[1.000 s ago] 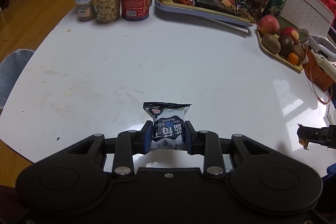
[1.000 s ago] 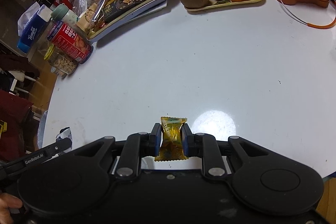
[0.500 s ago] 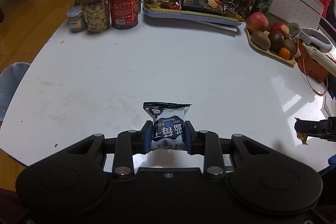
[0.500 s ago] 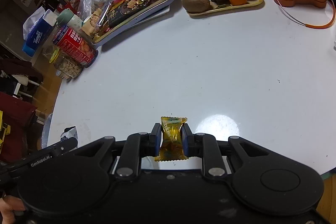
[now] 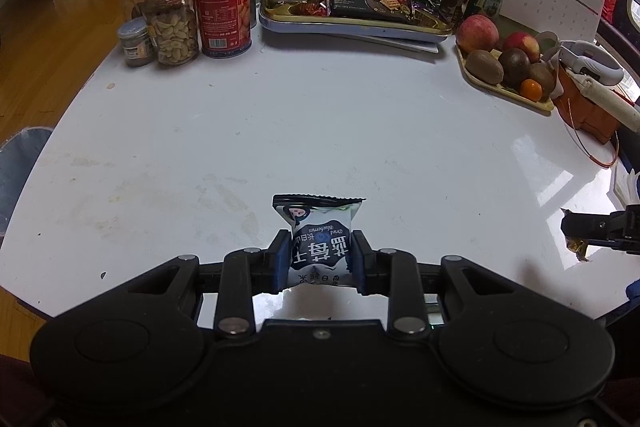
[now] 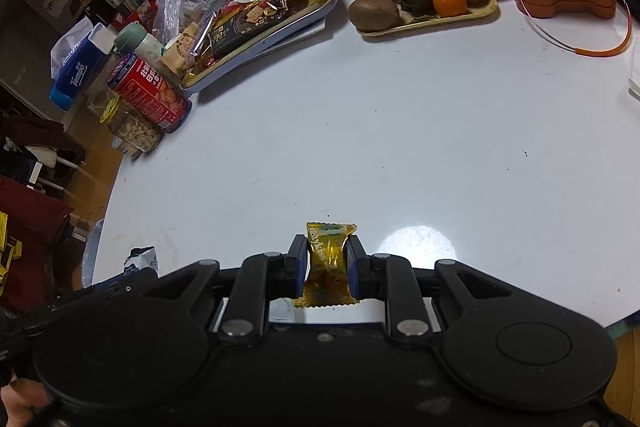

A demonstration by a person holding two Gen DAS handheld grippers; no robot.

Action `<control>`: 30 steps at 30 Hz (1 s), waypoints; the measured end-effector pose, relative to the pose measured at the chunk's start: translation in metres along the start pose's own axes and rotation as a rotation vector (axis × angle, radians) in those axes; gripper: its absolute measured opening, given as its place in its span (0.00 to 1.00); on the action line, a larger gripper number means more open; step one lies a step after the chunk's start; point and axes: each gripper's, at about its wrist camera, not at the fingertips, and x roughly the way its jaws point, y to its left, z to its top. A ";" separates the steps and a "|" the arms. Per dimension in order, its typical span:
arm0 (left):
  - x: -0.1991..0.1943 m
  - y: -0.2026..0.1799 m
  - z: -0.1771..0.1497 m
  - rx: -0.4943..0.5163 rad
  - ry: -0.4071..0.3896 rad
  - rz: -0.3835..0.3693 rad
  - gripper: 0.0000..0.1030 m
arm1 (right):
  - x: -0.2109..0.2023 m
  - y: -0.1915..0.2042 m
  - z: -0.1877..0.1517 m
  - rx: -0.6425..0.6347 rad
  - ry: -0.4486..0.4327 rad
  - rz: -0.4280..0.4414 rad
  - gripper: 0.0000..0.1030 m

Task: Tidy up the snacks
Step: 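Lift both held packets and turn toward the tin tray, then lower both packets into the tin tray and open both grippers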

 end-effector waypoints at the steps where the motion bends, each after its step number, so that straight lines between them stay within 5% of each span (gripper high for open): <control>1: 0.000 0.000 0.000 0.002 0.000 0.001 0.38 | -0.001 0.000 0.000 0.001 -0.002 0.002 0.22; 19: -0.039 -0.006 -0.026 0.050 0.027 -0.104 0.38 | -0.037 0.003 -0.044 -0.006 0.014 0.074 0.23; 30: -0.075 -0.026 -0.073 0.324 0.113 -0.295 0.38 | -0.055 0.021 -0.094 -0.169 0.141 0.090 0.23</control>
